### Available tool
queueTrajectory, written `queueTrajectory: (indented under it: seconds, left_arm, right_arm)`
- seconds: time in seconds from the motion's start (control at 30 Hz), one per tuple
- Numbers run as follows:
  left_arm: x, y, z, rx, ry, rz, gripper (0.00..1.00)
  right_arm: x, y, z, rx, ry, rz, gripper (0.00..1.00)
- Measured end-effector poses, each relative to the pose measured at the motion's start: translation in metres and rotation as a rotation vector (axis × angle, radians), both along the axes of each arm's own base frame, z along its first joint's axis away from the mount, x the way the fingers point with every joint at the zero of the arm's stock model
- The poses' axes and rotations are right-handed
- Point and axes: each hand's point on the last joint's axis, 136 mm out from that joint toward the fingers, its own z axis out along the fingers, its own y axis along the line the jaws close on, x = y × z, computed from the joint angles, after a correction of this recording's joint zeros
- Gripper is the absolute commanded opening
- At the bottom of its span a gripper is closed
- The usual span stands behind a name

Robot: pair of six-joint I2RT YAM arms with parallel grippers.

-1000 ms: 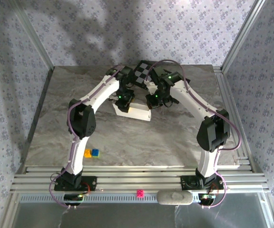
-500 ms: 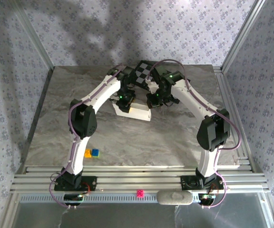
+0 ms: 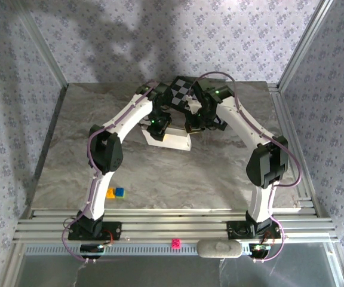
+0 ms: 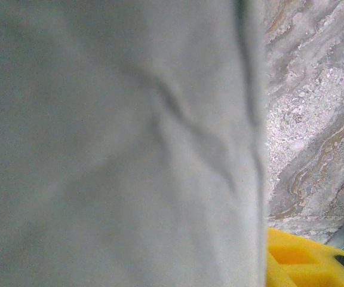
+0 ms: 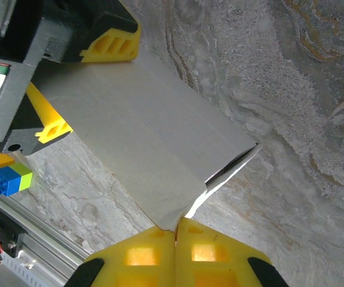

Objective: Fold the paper box

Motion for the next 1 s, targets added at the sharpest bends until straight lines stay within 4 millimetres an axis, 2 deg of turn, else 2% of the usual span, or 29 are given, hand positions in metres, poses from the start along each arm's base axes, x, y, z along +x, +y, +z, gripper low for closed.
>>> queueTrajectory:
  seconds: [1.0]
  left_arm:
    - [0.004,-0.005,-0.001,-0.004,-0.007,-0.005,0.49]
  right_arm:
    - [0.006,-0.002,-0.010,0.020,0.113,-0.104,0.00]
